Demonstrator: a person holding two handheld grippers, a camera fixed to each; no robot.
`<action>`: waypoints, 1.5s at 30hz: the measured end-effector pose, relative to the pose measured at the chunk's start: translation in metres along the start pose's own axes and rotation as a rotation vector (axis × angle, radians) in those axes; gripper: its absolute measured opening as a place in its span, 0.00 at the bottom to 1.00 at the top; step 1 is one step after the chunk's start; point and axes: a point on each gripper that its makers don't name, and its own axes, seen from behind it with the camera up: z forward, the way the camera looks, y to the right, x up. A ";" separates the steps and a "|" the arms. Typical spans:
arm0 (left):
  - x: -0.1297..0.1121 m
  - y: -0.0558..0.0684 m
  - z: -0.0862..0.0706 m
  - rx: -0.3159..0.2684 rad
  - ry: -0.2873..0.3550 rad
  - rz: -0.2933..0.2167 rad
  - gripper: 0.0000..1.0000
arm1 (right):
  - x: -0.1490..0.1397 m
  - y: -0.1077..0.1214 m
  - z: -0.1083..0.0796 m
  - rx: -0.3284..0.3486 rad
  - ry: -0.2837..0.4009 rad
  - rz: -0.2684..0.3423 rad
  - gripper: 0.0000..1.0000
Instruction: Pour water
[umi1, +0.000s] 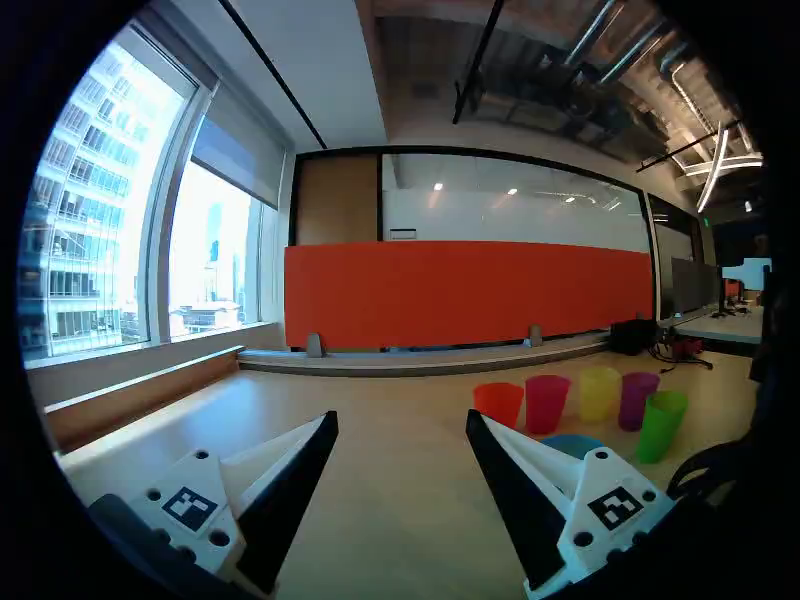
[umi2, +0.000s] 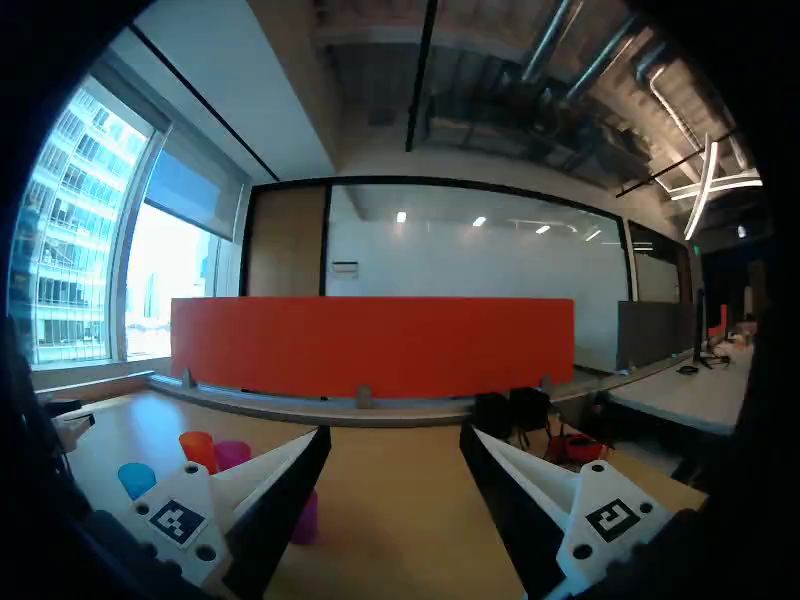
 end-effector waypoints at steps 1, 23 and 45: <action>-0.001 0.000 0.000 0.000 -0.001 -0.001 0.95 | 0.000 0.000 0.000 0.000 0.000 -0.002 1.00; -0.006 0.004 0.005 -0.018 -0.018 -0.012 0.95 | 0.000 0.003 -0.002 -0.005 -0.001 -0.012 1.00; -0.007 0.003 0.005 -0.019 -0.020 -0.010 0.95 | 0.004 0.014 -0.007 0.011 0.049 -0.032 1.00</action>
